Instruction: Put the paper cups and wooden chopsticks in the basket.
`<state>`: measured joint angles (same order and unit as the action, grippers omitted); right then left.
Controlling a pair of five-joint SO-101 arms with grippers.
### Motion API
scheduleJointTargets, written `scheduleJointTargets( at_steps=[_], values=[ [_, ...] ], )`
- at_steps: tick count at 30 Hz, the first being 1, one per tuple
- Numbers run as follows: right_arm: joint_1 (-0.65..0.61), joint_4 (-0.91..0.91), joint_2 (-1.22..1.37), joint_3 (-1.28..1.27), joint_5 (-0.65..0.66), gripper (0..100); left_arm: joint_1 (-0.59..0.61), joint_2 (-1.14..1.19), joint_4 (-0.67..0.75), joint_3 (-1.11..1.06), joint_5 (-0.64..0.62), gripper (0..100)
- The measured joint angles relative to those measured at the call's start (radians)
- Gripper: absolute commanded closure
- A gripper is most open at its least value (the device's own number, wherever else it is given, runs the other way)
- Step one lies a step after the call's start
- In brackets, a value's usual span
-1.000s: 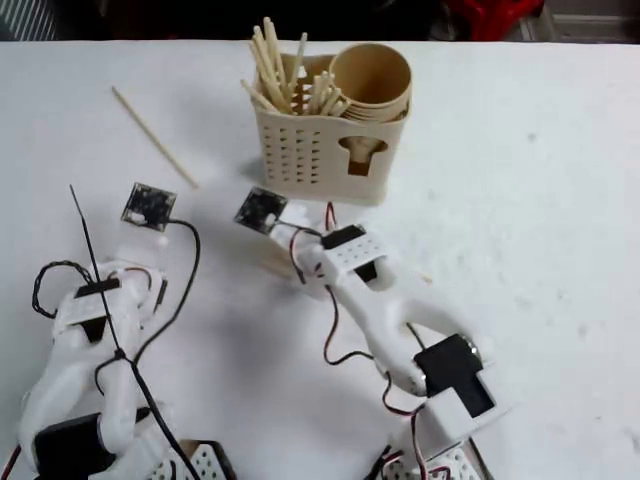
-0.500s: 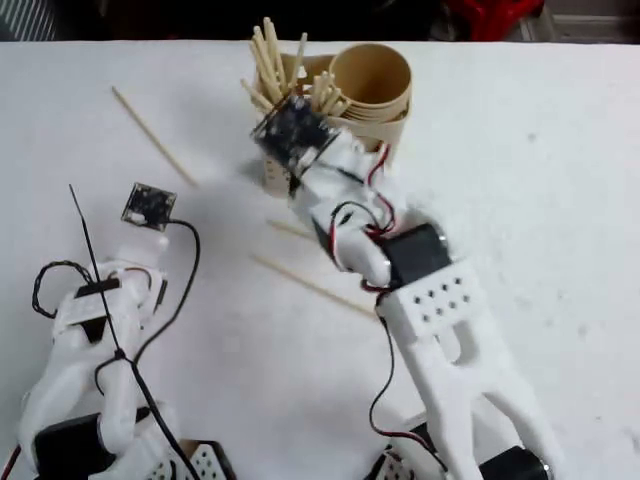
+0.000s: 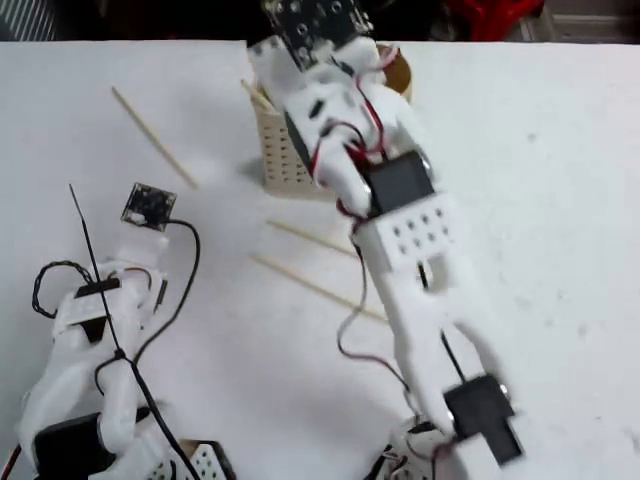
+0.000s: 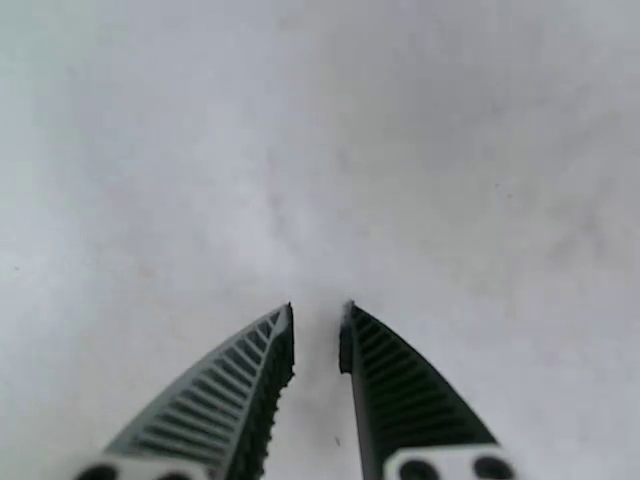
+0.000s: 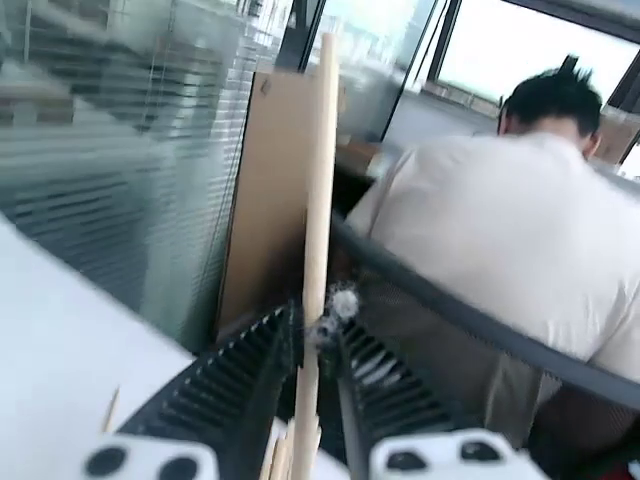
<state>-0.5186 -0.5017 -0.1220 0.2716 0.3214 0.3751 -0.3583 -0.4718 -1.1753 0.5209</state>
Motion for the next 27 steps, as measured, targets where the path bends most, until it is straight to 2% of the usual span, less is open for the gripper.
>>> scheduleJointTargets(
  at_steps=[4,13,17,21,27],
  values=[
    [0.0,0.103,0.135,0.095,-0.003,97.7,0.0,0.0,0.0,0.0,0.0,90],
    [0.0,0.127,0.269,0.18,-0.008,95.0,0.0,0.0,0.0,0.0,0.0,90],
    [0.0,0.127,0.278,0.18,-0.107,84.5,0.0,0.0,0.0,0.0,0.0,90],
    [0.0,0.127,0.278,0.181,-0.213,84.0,0.0,0.0,0.0,0.0,0.0,90],
    [0.0,0.123,0.279,0.181,-0.222,85.7,0.0,0.0,0.0,0.0,0.0,90]
  ],
)
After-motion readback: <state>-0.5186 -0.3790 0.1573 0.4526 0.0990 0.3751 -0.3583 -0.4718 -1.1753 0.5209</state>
